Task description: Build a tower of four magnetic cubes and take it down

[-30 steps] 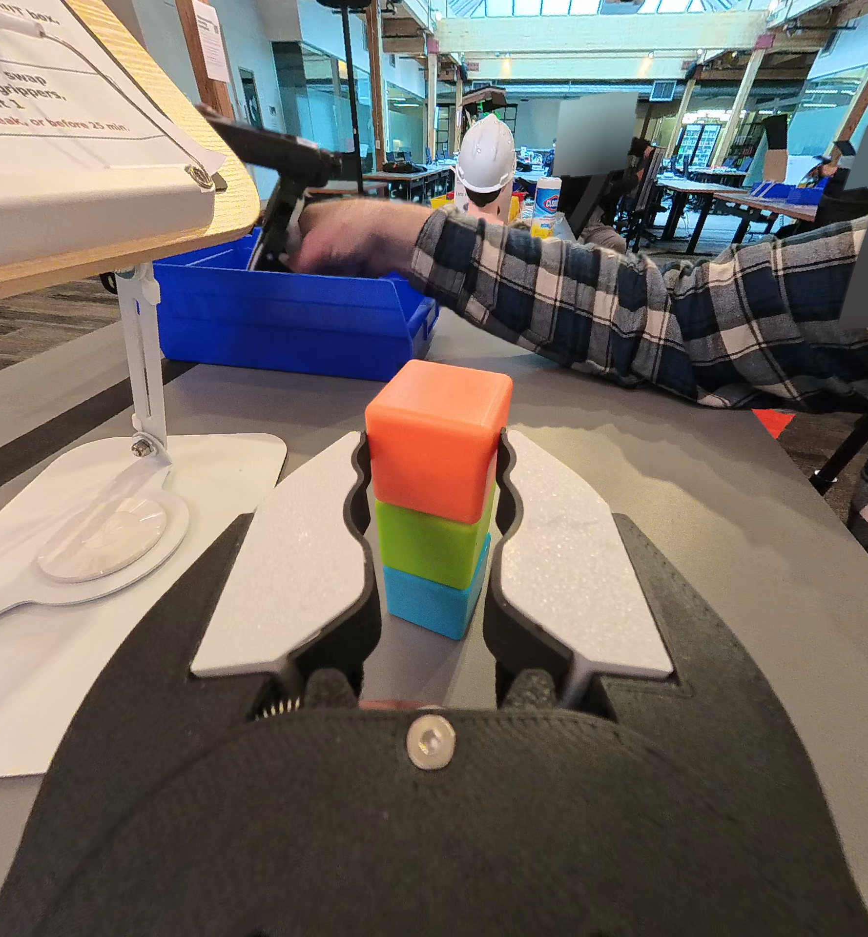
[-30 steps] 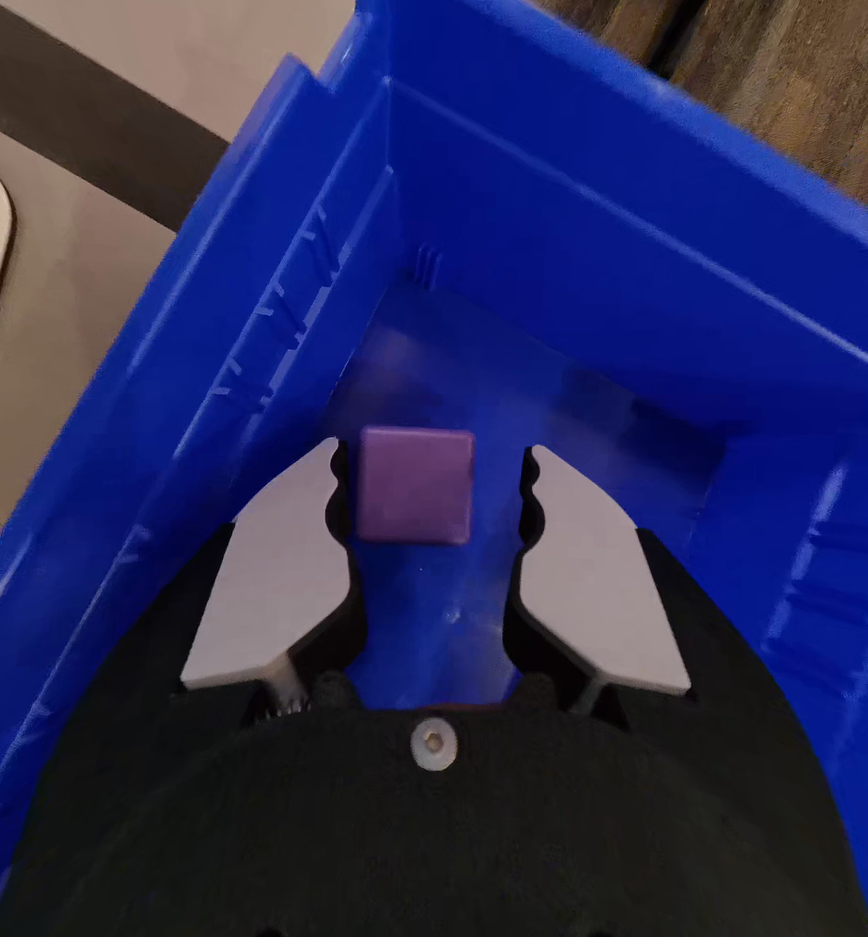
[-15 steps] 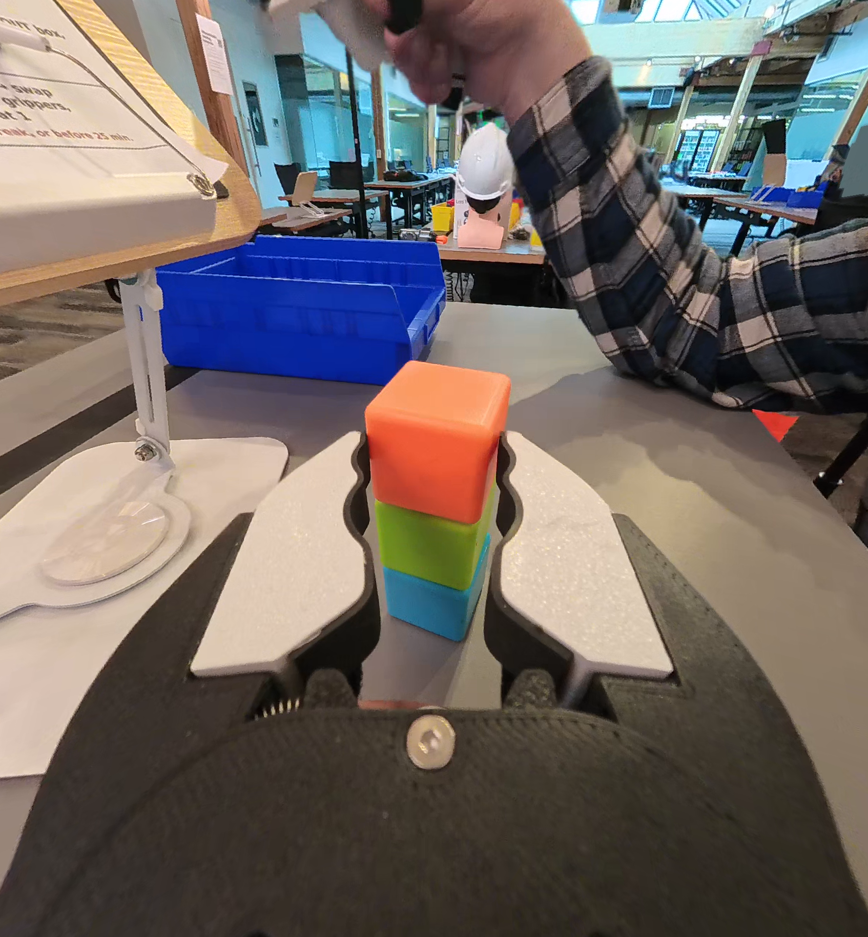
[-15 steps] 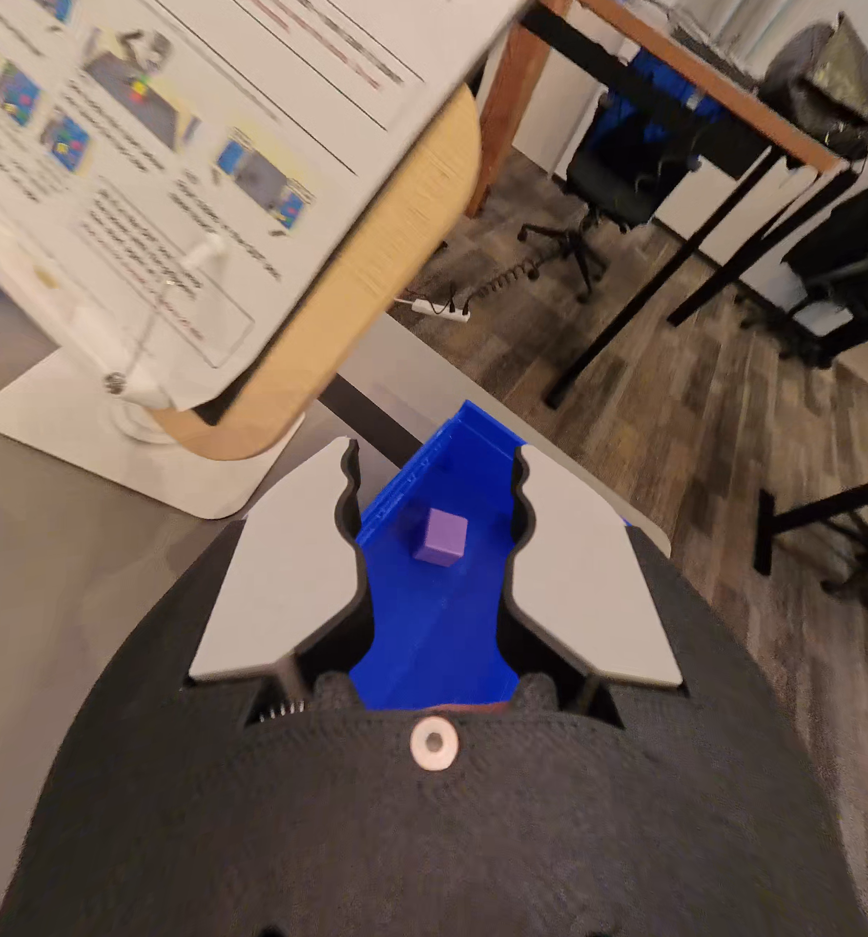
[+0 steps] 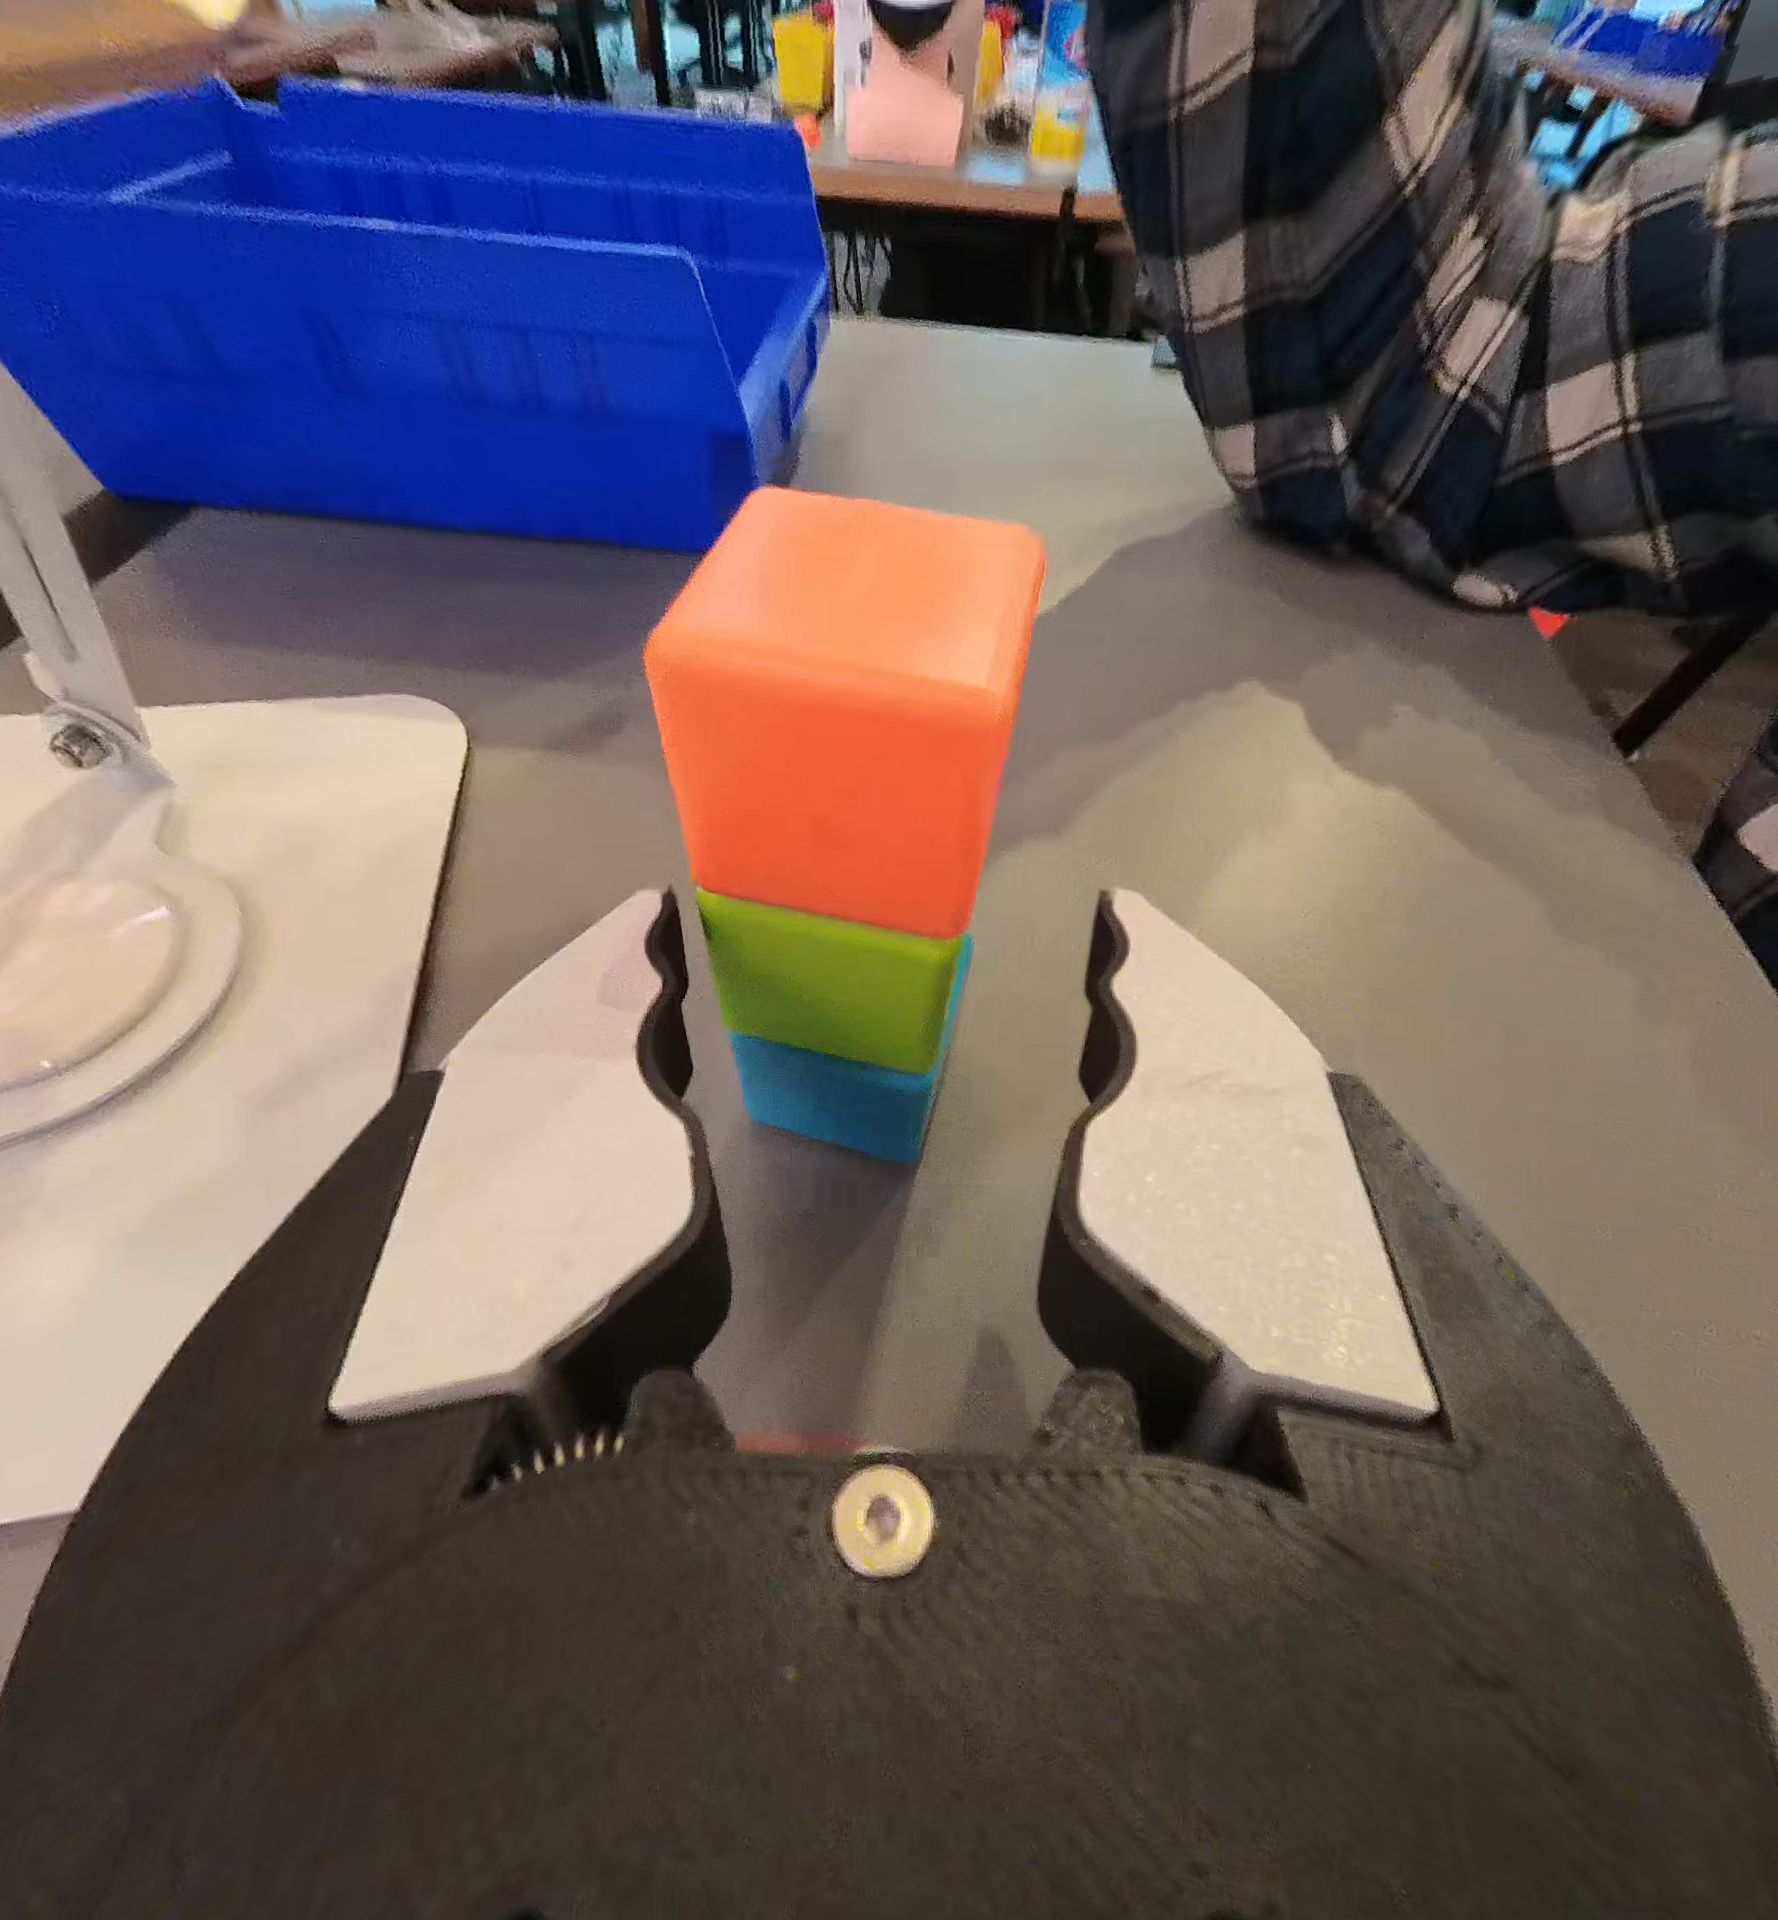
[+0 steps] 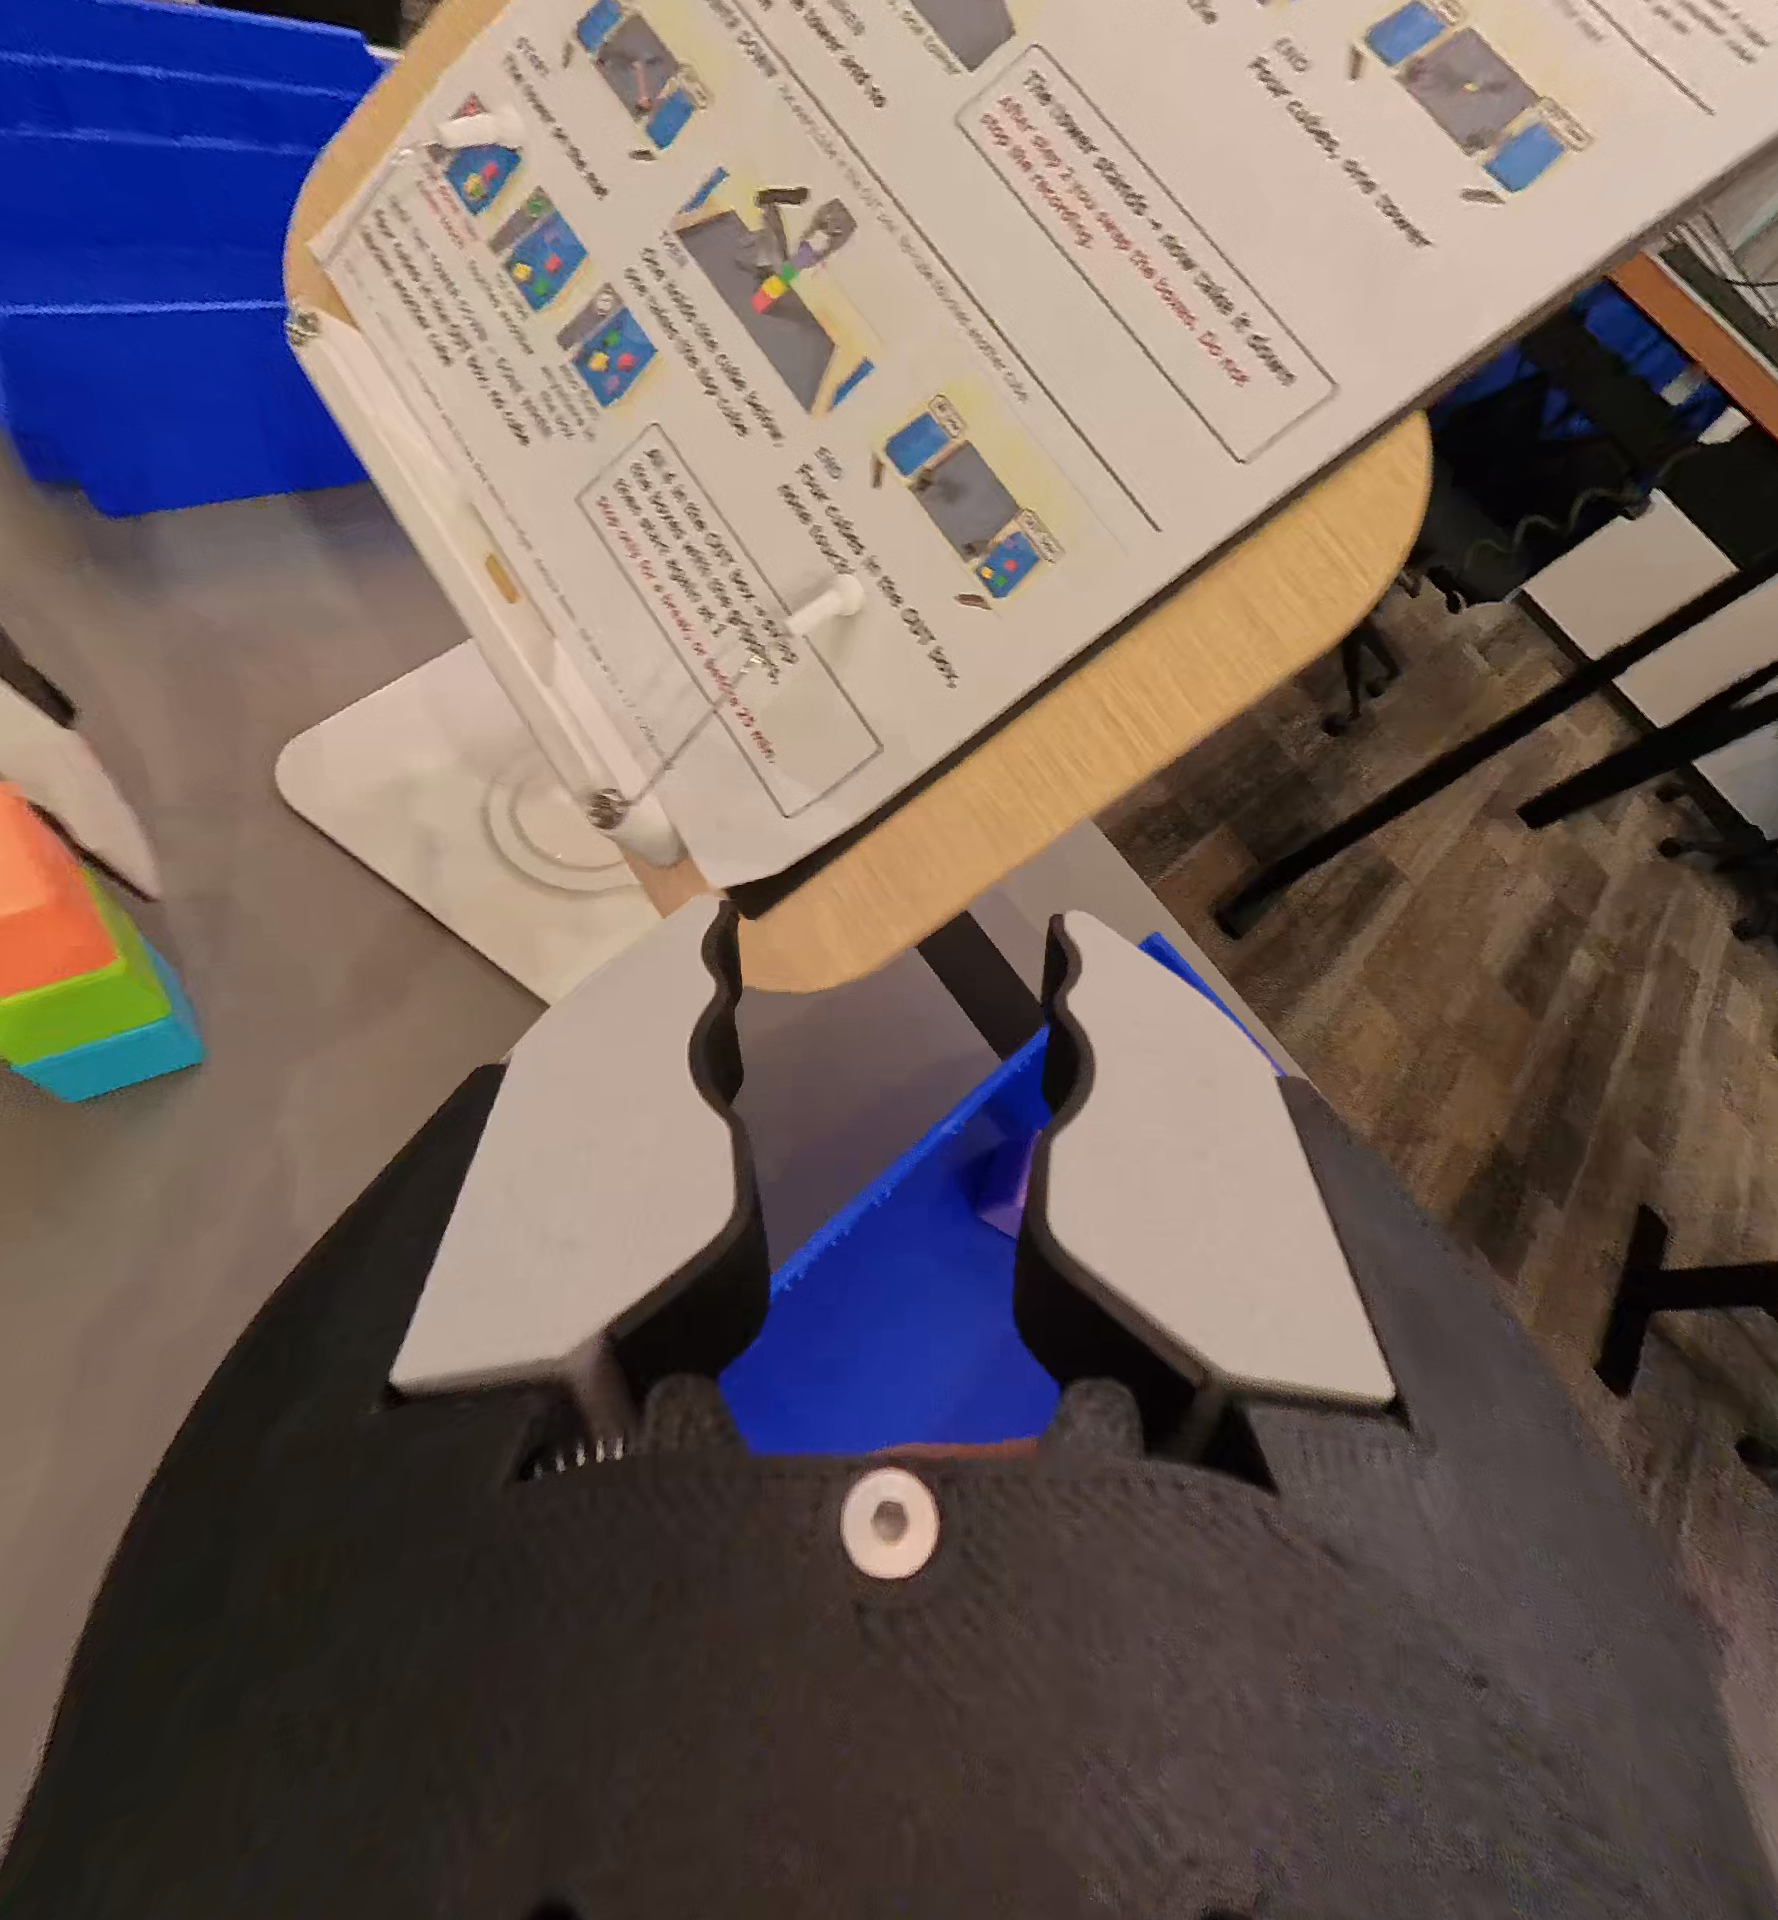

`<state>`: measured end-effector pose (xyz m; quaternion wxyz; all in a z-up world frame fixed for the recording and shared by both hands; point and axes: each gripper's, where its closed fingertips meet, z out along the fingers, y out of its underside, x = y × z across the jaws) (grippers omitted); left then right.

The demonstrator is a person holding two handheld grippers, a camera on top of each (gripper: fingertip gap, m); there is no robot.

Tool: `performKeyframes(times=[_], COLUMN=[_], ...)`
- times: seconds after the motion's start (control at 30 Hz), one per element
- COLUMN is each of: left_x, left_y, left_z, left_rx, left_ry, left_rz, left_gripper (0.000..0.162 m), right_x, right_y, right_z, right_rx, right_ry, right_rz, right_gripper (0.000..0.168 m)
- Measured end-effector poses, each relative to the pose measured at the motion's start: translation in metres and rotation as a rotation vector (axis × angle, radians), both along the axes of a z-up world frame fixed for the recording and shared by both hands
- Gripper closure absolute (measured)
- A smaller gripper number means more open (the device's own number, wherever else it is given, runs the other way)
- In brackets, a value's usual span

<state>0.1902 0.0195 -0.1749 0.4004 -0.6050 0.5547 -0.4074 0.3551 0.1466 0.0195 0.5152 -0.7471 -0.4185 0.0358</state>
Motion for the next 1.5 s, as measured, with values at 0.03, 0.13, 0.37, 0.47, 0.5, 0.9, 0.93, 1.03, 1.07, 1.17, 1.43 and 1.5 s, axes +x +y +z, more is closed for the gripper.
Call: performKeyframes(times=[0.03,0.13,0.37,0.47,0.5,0.9,0.93,1.03,1.07,1.17,1.43,1.5], left_x=[0.001,0.004,0.005,0.005,0.005,0.005,0.004,0.004,0.004,0.005,0.004,0.005], left_y=[0.000,0.003,0.006,0.006,0.006,0.008,0.008,0.009,0.009,0.009,0.008,0.008], left_z=[-0.002,-0.009,-0.009,-0.009,-0.009,-0.009,-0.009,-0.009,-0.009,-0.009,-0.009,-0.009], left_rx=[0.001,-0.005,-0.014,0.010,0.014,0.019,0.017,0.014,0.013,0.017,0.015,0.016], left_ry=[0.016,0.061,0.057,0.063,0.064,0.066,0.065,0.065,0.065,0.067,0.067,0.066], left_rz=[-0.001,0.017,0.024,0.035,0.040,0.062,0.063,0.068,0.068,0.069,0.067,0.065], left_gripper=[0.089,0.100,0.113,0.113,0.113,0.113,0.114,0.114,0.114,0.114,0.113,0.113], right_x=[-0.007,-0.031,-0.110,-0.142,-0.150,-0.179,-0.180,-0.181,-0.182,-0.185,-0.141,-0.110], right_y=[-0.004,-0.022,-0.087,-0.107,-0.111,-0.120,-0.120,-0.119,-0.119,-0.118,-0.092,-0.074], right_z=[0.000,-0.002,-0.027,-0.060,-0.073,-0.158,-0.158,-0.157,-0.157,-0.145,-0.055,-0.029], right_rx=[-0.007,-0.029,-0.131,-0.232,-0.269,-0.435,-0.433,-0.431,-0.436,-0.439,-0.251,-0.181], right_ry=[0.005,0.015,-0.020,-0.078,-0.103,-0.331,-0.327,-0.322,-0.314,-0.237,-0.018,0.031], right_rz=[0.030,0.135,0.473,0.585,0.611,0.647,0.647,0.644,0.647,0.657,0.544,0.445], right_gripper=[0.112,0.111,0.108,0.103,0.100,0.118,0.119,0.119,0.119,0.119,0.119,0.119])
